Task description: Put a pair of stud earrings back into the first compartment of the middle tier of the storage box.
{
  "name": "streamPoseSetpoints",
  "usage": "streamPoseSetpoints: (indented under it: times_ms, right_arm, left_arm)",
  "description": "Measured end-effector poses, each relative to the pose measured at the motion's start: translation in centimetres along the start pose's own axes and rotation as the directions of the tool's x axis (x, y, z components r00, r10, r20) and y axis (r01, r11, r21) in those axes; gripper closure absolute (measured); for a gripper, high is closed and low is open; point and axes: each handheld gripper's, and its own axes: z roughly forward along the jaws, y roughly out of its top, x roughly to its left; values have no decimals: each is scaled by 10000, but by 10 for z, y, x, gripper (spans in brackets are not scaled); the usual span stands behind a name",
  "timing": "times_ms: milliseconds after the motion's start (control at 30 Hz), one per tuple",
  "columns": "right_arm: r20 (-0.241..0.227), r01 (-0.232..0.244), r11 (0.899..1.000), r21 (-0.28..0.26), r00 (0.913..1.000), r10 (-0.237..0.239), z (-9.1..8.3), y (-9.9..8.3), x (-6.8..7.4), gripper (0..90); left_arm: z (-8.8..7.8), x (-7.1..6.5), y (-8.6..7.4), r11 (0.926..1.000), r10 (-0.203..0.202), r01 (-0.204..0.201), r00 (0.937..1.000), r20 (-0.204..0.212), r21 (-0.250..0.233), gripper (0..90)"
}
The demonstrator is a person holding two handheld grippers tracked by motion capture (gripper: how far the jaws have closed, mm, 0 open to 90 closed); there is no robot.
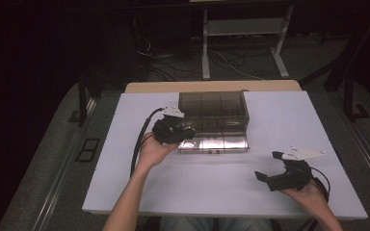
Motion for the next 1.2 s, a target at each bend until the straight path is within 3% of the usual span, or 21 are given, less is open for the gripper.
streamPoseSetpoints:
  times_ms: [733, 1200]
  right_arm:
    - [-42, 38, 10000, 84, 10000, -38, 1, 0, 0, 0]
    - [-63, 62, 9999, 132, 10000, -61, 2, 0, 0, 0]
  left_arm:
    - [21, 4, -13, 9993, -352, 350, 9993, 142, 144, 855]
    - [31, 9, -19, 9975, -523, 510, 9983, 271, 498, 853]
